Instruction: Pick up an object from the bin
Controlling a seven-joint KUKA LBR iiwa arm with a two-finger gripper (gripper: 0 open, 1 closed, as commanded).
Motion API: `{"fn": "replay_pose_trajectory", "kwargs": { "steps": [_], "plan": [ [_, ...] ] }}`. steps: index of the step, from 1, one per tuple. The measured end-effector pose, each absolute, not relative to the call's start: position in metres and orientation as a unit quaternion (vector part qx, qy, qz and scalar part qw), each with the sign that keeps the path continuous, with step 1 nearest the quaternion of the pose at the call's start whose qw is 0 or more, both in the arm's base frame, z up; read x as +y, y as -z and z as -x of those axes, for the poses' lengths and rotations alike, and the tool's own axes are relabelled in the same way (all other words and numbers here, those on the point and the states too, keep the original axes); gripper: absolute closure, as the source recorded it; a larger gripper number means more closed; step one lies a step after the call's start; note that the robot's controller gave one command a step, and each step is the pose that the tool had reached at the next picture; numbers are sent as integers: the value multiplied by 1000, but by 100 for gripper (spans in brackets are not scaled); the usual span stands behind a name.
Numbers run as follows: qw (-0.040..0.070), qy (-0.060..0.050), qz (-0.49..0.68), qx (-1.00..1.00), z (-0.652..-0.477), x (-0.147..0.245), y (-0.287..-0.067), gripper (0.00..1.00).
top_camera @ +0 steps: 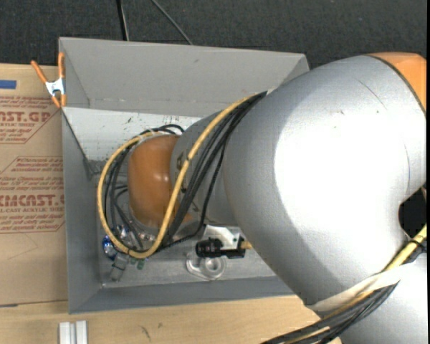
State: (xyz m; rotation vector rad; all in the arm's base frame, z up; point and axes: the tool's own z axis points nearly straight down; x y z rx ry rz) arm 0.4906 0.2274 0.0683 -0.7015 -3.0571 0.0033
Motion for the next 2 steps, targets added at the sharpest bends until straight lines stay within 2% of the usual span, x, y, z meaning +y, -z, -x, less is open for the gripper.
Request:
{"fn": "replay_pose_trajectory", "kwargs": {
  "steps": [1,2],
  "plan": [
    [1,0,224,-975,-492,227,-70,100],
    [-4,3,238,-971,-518,220,-192,100]
  ]
}}
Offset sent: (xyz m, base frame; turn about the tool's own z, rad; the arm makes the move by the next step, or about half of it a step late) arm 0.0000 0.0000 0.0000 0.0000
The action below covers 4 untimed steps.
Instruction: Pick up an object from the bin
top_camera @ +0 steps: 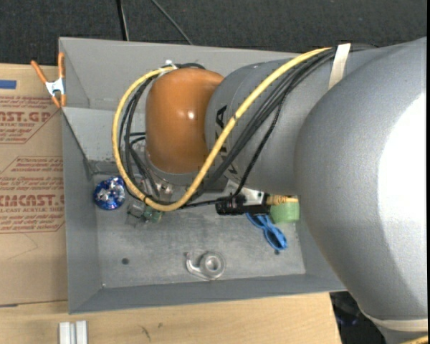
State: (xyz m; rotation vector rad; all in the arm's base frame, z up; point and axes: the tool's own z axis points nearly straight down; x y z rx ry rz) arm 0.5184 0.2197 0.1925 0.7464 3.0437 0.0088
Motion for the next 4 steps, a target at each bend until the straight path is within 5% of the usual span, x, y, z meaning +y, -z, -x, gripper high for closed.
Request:
{"fn": "replay_pose_trajectory", "kwargs": {
  "steps": [1,2,3,4],
  "plan": [
    [-2,1,-295,956,-518,199,-145,100],
    [0,0,-294,956,-519,199,-147,0],
    [-1,3,-284,959,-572,152,-65,0],
    [1,0,-282,959,-573,156,-70,100]
  ]
}}
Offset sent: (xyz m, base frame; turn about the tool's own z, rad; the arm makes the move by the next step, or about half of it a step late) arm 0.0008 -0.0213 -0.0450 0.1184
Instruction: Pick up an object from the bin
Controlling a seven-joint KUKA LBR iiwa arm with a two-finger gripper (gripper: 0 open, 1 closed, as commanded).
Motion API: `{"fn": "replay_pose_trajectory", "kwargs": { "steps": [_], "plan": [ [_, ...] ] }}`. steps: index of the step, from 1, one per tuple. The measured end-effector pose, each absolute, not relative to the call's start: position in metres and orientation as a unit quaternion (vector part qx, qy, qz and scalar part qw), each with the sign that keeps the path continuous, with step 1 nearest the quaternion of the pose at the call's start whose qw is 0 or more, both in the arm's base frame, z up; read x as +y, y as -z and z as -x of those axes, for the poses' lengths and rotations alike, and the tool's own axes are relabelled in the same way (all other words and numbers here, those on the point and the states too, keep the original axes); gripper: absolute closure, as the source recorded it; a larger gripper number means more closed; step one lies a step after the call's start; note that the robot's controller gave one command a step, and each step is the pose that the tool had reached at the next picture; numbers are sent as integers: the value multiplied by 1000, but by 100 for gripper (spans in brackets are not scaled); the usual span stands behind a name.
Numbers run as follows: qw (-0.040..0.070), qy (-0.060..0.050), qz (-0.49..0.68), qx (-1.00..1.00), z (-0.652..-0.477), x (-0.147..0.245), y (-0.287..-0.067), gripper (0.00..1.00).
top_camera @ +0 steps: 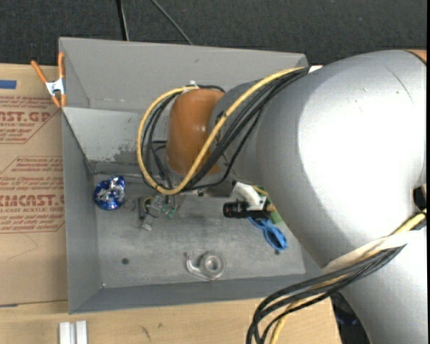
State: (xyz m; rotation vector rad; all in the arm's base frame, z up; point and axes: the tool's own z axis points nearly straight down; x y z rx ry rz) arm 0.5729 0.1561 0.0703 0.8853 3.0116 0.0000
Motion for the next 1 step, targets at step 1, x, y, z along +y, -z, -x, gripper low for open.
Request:
{"fn": "replay_pose_trajectory", "kwargs": {
  "steps": [1],
  "plan": [
    [4,-2,-203,979,-565,176,-263,100]
  ]
}}
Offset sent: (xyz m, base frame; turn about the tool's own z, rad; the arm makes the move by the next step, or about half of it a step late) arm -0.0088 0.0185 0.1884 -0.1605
